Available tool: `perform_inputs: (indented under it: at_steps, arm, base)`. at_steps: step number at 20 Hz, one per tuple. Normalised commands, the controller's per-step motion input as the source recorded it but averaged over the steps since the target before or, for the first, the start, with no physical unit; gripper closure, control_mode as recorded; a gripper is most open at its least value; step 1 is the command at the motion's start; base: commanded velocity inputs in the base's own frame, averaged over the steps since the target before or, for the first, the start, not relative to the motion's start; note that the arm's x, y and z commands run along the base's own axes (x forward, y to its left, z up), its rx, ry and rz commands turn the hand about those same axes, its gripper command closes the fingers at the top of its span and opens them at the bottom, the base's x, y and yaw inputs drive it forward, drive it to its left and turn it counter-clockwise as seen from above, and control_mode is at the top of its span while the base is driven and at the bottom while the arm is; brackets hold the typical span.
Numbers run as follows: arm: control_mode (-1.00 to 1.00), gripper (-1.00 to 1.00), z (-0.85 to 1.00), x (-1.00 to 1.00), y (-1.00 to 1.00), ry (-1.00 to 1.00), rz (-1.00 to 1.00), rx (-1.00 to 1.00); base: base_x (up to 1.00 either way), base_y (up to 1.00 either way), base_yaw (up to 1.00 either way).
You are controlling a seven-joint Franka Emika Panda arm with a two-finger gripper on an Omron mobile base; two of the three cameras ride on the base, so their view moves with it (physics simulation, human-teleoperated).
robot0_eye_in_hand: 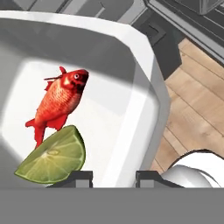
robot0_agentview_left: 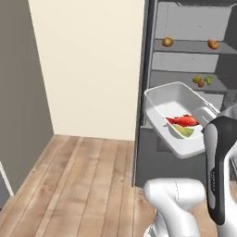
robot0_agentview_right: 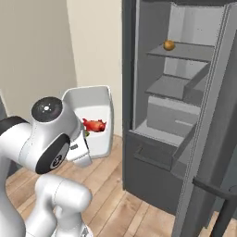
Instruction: Place the tupperware on the top shelf of the fridge. Make space for the tupperware among the existing items by rearranging them on the shelves if needed. Close the fridge door when finished.
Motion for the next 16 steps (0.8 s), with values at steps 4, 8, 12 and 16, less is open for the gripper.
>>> perform_inputs:
  at_steps: [4, 8, 12, 16]
  arm:
    - [1.0, 1.0, 0.0, 0.0, 0.0, 0.0, 0.0, 0.0]
    - [1.0, 1.0, 0.0, 0.0, 0.0, 0.0, 0.0, 0.0]
    - [1.0, 1.0, 0.0, 0.0, 0.0, 0.0, 0.0, 0.0]
    - [1.0, 1.0, 0.0, 0.0, 0.0, 0.0, 0.0, 0.0]
  base:
    - [0.69, 0.01, -0.45]
    - [0.66, 0.0, -0.42]
    - [0.74, 0.15, -0.38]
    - [0.76, 0.25, -0.37]
